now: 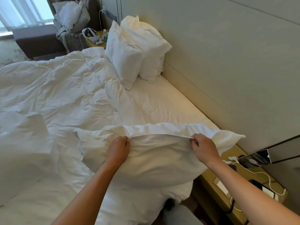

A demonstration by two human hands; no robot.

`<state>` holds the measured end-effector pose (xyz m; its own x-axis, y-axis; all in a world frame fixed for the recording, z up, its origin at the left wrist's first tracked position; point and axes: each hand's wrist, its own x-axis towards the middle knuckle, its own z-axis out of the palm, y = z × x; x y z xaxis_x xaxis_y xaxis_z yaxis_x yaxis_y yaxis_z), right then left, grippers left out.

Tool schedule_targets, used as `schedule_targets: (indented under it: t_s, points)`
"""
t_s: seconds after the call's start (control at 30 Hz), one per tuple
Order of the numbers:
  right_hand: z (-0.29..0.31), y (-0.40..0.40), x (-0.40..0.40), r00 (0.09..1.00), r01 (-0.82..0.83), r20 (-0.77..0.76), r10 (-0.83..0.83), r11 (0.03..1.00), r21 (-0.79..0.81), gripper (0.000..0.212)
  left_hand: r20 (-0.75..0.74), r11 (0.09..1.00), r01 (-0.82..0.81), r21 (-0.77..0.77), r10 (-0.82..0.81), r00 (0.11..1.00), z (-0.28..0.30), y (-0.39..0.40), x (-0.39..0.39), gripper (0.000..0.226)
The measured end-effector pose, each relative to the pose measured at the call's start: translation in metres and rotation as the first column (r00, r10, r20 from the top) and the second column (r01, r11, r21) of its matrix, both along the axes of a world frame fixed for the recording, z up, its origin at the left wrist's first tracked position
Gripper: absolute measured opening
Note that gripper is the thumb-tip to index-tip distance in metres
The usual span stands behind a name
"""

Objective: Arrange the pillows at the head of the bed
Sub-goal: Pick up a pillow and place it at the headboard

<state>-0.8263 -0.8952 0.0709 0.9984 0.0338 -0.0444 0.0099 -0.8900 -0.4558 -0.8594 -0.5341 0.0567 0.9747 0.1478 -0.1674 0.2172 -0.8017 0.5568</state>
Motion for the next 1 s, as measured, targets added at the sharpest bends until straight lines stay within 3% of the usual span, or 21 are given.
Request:
schedule_targets:
  t_s: [0.17, 0.37, 0.57, 0.83, 1.0]
  points:
    - [0.005, -0.007, -0.004, 0.997, 0.006, 0.080, -0.008, 1.000, 0.021, 0.016, 0.001, 1.000, -0.009, 0.028, 0.009, 1.000, 0.008, -0.004, -0.006, 0.039]
    - [0.026, -0.022, 0.013, 0.962, -0.038, 0.273, 0.026, 0.999, 0.038, 0.017, 0.194, 0.993, -0.086, 0.075, 0.070, 0.979, 0.049, -0.011, -0.002, 0.028]
    - [0.054, -0.046, 0.031, 0.927, -0.108, 0.371, 0.054, 0.986, 0.127, 0.016, 0.307, 0.979, -0.138, 0.153, 0.086, 0.948, 0.107, -0.038, 0.023, 0.027]
    - [0.116, -0.115, 0.070, 0.876, -0.161, 0.478, 0.059, 0.971, 0.175, 0.017, 0.495, 0.961, -0.257, 0.102, 0.175, 0.851, 0.160, -0.113, 0.070, 0.028]
    - [0.143, -0.188, 0.098, 0.872, -0.149, 0.489, 0.018, 0.961, 0.231, 0.016, 0.535, 0.972, -0.197, 0.128, 0.100, 0.839, 0.181, -0.179, 0.127, 0.027]
